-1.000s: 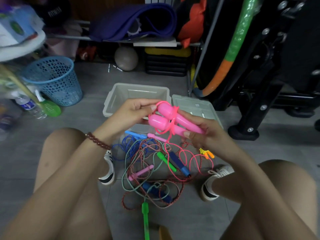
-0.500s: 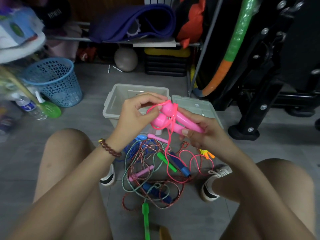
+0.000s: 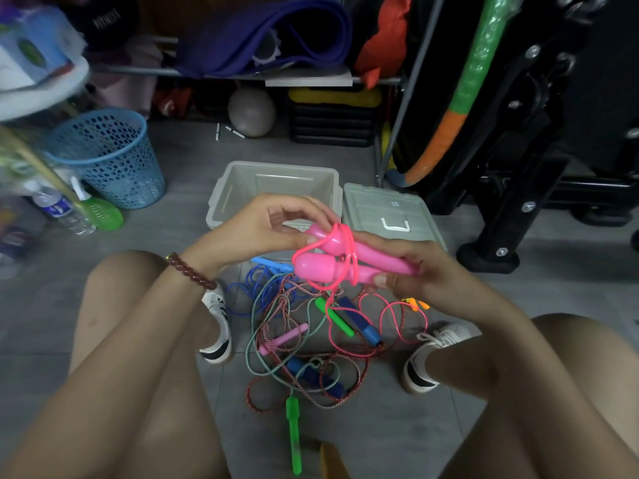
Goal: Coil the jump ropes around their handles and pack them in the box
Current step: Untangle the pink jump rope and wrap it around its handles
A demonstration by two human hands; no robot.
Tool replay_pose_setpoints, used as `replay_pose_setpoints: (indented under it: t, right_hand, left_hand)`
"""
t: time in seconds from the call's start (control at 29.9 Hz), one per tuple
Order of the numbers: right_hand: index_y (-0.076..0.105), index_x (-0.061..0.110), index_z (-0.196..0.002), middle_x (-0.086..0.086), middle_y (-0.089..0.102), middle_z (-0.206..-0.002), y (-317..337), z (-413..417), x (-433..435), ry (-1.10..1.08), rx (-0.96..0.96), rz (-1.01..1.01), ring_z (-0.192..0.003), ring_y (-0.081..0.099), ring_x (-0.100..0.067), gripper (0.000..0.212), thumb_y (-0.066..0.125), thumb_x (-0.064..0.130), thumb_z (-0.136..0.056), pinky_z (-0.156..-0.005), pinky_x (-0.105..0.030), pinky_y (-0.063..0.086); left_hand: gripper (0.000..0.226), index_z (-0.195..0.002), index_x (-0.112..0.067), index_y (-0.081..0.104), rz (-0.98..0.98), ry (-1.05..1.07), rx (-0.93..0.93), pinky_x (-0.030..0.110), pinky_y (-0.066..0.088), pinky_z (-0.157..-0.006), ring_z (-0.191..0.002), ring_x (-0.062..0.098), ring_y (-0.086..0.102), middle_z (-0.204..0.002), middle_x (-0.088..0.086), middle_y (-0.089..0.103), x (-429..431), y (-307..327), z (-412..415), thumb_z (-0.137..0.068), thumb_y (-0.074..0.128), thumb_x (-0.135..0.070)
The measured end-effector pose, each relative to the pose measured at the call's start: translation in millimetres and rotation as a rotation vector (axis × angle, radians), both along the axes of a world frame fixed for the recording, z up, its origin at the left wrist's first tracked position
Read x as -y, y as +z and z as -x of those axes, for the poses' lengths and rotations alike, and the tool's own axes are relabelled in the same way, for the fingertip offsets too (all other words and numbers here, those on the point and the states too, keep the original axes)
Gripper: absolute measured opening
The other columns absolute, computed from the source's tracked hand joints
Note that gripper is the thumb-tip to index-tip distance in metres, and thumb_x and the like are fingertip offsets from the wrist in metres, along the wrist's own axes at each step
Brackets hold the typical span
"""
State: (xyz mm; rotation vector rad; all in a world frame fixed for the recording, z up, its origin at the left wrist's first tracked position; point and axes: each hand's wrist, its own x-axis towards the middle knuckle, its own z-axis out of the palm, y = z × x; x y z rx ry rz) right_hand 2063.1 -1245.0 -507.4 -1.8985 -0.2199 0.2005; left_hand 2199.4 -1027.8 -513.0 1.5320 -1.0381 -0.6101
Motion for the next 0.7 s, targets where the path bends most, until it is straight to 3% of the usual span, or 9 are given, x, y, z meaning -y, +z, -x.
replay_pose_setpoints:
  t: [0.07, 0.17, 0.27, 0.33, 0.4, 0.5, 0.6, 0.7]
  right_hand:
    - [0.046, 0.022, -0.135, 0.02, 0.052, -0.135, 1, 1, 1, -0.002, -0.014, -0.028, -0.101, 0.056, -0.01, 0.056, 0.062, 0.002, -0.085, -0.08, -0.021, 0.05]
    - [0.042, 0.023, -0.136, 0.029, 0.058, -0.122, 3, 2, 0, 0.034, -0.041, -0.021, -0.09, 0.057, -0.003, 0.061, 0.06, -0.006, -0.086, -0.073, -0.013, 0.048]
    - [0.042, 0.022, -0.136, 0.032, 0.059, -0.117, 4, 4, 0, 0.068, -0.047, 0.024, -0.091, 0.058, -0.001, 0.06, 0.061, -0.005, -0.086, -0.076, -0.012, 0.047]
    - [0.041, 0.017, -0.138, 0.032, 0.062, -0.109, 2, 5, 0, 0.074, -0.065, 0.045, -0.086, 0.058, 0.008, 0.06, 0.061, -0.004, -0.086, -0.072, -0.007, 0.044]
    - [0.04, 0.018, -0.138, 0.025, 0.066, -0.103, 0, 5, -1, 0.064, -0.088, 0.042, -0.079, 0.059, 0.009, 0.06, 0.06, -0.005, -0.085, -0.068, -0.006, 0.042]
    - [0.044, 0.019, -0.135, 0.009, 0.067, -0.112, 2, 6, -1, 0.056, -0.089, 0.002, -0.088, 0.062, 0.001, 0.059, 0.061, -0.005, -0.085, -0.074, -0.009, 0.045]
    - [0.042, 0.018, -0.136, 0.021, 0.065, -0.113, 3, 5, 0, 0.06, -0.079, 0.007, -0.092, 0.061, 0.004, 0.06, 0.061, -0.006, -0.085, -0.076, -0.009, 0.045]
    - [0.047, 0.025, -0.133, 0.002, 0.067, -0.111, 4, 5, 0, 0.061, -0.097, -0.035, -0.086, 0.065, -0.006, 0.058, 0.06, -0.005, -0.085, -0.072, -0.014, 0.049]
  left_hand:
    - [0.019, -0.095, -0.01, 0.068, 0.025, 0.026, -0.009, 0.023, 0.05, -0.08, -0.109, 0.014, 0.054, -0.111, 0.003, 0.057, 0, 1, 1, -0.076, 0.067, -0.012]
    - [0.021, -0.096, -0.007, 0.059, 0.024, -0.016, -0.021, 0.022, 0.046, -0.087, -0.113, 0.015, 0.054, -0.115, 0.006, 0.057, 3, 0, 8, -0.076, 0.065, -0.011]
    - [0.019, -0.09, -0.009, 0.053, -0.004, -0.055, -0.054, 0.024, 0.046, -0.086, -0.107, 0.016, 0.059, -0.11, 0.003, 0.063, 8, -3, 17, -0.074, 0.062, -0.01]
    - [0.017, -0.087, -0.007, 0.052, -0.018, -0.082, -0.054, 0.028, 0.047, -0.087, -0.104, 0.014, 0.059, -0.106, -0.002, 0.066, 10, -5, 19, -0.073, 0.062, -0.008]
    - [0.016, -0.085, -0.007, 0.052, -0.015, -0.094, -0.05, 0.031, 0.047, -0.088, -0.104, 0.013, 0.06, -0.107, -0.002, 0.066, 10, -6, 20, -0.072, 0.061, -0.006]
    - [0.017, -0.086, -0.006, 0.054, 0.012, -0.085, -0.032, 0.035, 0.046, -0.089, -0.11, 0.017, 0.058, -0.114, 0.003, 0.063, 7, -4, 21, -0.072, 0.063, -0.005]
    - [0.014, -0.087, -0.003, 0.06, 0.026, -0.114, -0.03, 0.037, 0.047, -0.094, -0.118, 0.022, 0.055, -0.121, 0.003, 0.061, 4, -3, 17, -0.074, 0.066, -0.003]
    - [0.017, -0.092, -0.008, 0.063, 0.057, -0.141, -0.088, 0.033, 0.046, -0.095, -0.118, 0.022, 0.055, -0.123, 0.005, 0.061, 2, 0, 13, -0.076, 0.068, -0.005]
